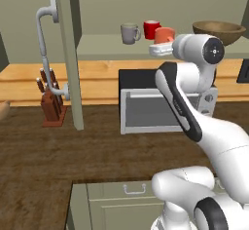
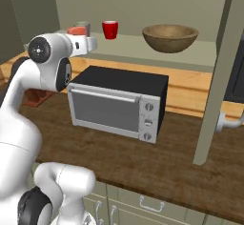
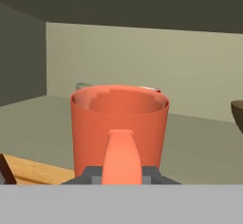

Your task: Gather all objects into one cabinet and sort the glasses and bowls to opposite sides.

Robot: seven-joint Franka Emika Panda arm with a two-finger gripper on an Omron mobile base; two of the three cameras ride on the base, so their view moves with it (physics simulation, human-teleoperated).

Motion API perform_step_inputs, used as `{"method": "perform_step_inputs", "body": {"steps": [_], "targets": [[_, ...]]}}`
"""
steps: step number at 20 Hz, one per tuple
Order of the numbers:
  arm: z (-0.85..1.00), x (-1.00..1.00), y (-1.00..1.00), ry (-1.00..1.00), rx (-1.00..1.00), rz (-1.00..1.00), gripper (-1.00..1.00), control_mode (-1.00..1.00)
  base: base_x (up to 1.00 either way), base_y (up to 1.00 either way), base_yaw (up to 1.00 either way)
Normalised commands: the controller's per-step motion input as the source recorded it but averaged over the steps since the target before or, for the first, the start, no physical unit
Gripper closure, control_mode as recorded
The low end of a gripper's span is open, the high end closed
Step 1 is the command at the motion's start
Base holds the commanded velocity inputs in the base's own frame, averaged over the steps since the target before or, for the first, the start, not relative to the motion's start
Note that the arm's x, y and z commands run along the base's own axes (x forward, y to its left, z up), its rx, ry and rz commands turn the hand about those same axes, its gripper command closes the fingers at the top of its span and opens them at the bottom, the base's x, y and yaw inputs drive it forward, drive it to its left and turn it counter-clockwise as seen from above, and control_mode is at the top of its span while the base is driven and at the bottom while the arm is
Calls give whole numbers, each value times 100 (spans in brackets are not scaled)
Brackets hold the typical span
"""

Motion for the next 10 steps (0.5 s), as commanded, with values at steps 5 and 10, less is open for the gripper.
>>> {"method": "perform_step_inputs", "body": {"steps": [5,10], "targets": [[-3,45,0,0,0,0,100,-100,0,0,0],[-6,52,0,1,0,0,100,-100,0,0,0]]}}
